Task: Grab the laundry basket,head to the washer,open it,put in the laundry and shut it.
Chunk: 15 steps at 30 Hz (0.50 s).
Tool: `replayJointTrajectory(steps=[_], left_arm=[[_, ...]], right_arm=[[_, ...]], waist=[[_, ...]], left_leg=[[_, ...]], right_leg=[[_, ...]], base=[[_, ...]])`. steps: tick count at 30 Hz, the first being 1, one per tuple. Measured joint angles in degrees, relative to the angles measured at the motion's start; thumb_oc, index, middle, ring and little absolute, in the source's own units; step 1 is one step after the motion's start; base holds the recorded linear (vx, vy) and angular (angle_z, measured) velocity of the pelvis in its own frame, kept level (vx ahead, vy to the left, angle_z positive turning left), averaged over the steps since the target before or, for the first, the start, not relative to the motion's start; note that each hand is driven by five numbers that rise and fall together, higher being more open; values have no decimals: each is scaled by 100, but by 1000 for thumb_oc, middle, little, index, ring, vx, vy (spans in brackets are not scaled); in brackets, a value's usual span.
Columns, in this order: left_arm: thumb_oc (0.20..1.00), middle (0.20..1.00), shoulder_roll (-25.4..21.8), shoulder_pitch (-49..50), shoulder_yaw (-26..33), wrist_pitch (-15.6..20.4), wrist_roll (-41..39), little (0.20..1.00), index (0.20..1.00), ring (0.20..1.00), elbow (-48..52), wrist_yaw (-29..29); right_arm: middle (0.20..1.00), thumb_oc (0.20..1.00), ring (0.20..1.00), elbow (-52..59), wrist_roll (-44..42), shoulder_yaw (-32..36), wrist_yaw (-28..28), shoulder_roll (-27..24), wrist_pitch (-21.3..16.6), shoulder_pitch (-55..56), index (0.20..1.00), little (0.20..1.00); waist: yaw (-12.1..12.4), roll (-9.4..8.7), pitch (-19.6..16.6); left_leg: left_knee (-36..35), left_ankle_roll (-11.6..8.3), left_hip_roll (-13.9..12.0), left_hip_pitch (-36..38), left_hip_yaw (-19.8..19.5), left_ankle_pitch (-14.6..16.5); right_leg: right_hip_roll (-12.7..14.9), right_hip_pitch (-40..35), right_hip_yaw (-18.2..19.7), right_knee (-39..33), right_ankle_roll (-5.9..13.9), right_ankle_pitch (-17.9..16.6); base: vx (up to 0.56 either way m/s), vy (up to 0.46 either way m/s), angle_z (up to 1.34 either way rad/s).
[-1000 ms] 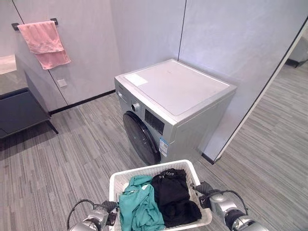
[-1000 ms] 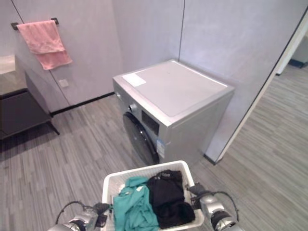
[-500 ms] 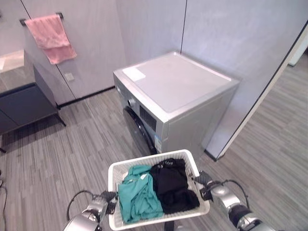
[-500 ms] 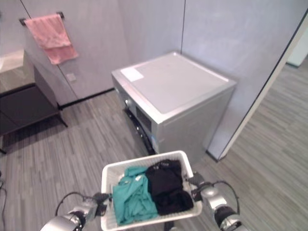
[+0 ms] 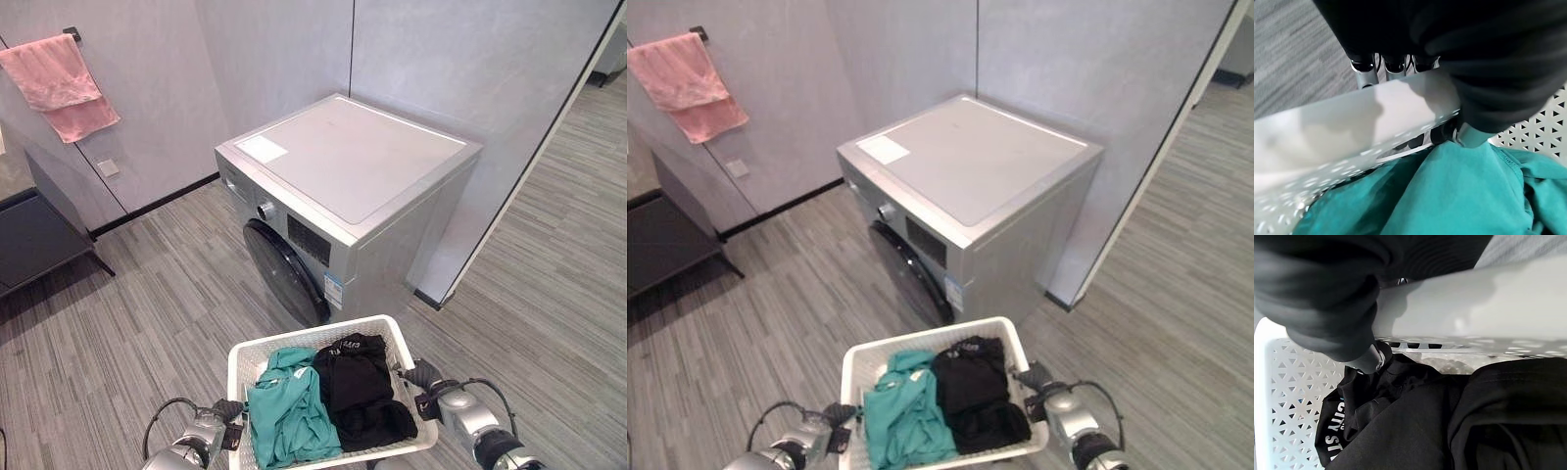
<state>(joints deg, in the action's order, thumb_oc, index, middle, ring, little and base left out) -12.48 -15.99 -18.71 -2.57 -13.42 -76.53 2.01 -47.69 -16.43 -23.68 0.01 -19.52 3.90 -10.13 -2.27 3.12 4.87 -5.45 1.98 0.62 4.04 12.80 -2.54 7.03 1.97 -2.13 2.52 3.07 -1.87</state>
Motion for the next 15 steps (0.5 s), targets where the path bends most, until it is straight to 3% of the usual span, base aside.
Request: replayJointTrajectory(steps=[3,4,7,8,9,10,12,14,15], left_arm=[[200,200,-100,30,4,-1,-2,200,200,200,4,-4],[200,200,-165,127,209,-4,-7,200,200,200,197,7],[200,200,-282,413,286,113,-82,200,200,200,707,3],[200,200,-298,482,284,119,-145,200,200,200,835,-9],[200,200,-308,483,284,112,-161,200,200,200,835,-12],[200,200,-348,501,283,115,-182,200,200,200,843,-12],[200,200,-381,620,288,126,-252,200,200,200,966,-7],[200,200,-463,610,287,123,-255,200,200,200,1021,-16],[200,200,-479,553,274,105,-254,200,200,200,1039,-53]], right_arm=[[200,200,200,1,160,0,-2,125,0,9,200,200],[200,200,200,262,190,-7,-3,97,37,37,200,200],[200,200,200,740,285,-1,2,-59,34,118,200,200],[200,200,200,867,284,-4,7,-91,32,170,200,200],[200,200,200,941,284,9,7,-93,27,252,200,200],[200,200,200,951,285,-17,7,-91,30,248,200,200],[200,200,200,1053,295,-80,8,-114,38,241,200,200],[200,200,200,1205,336,-225,17,-195,58,157,200,200],[200,200,200,1336,377,-306,18,-247,135,158,200,200]], waist=[[58,-47,-9],[226,-58,12],[159,-172,69],[136,-193,115],[65,-292,96],[104,-389,132],[165,-389,123],[166,-401,147],[64,-352,201]], left_leg=[[1,104,112,75,49,74],[-2,133,121,96,220,128],[-2,139,88,149,158,144],[-3,135,61,184,39,152],[-9,124,78,167,-54,158],[-32,119,126,179,-68,170],[-11,55,44,67,-112,180],[13,12,0,-73,-188,73],[190,-30,-14,-231,-466,46]], right_leg=[[151,-4,-1,53,179,19],[90,163,-89,283,386,-86],[42,209,-129,553,362,16],[-45,272,168,687,367,329],[-127,281,380,699,345,404],[-92,334,291,681,287,392],[-64,280,-8,267,309,155],[-146,237,11,108,319,-28],[-162,36,-19,-159,230,-154]], base=[[63,136,-16],[54,123,-46],[87,58,-9],[76,-14,50],[66,-66,45],[63,-90,29],[59,-93,-2],[38,-84,29],[63,-128,88]])
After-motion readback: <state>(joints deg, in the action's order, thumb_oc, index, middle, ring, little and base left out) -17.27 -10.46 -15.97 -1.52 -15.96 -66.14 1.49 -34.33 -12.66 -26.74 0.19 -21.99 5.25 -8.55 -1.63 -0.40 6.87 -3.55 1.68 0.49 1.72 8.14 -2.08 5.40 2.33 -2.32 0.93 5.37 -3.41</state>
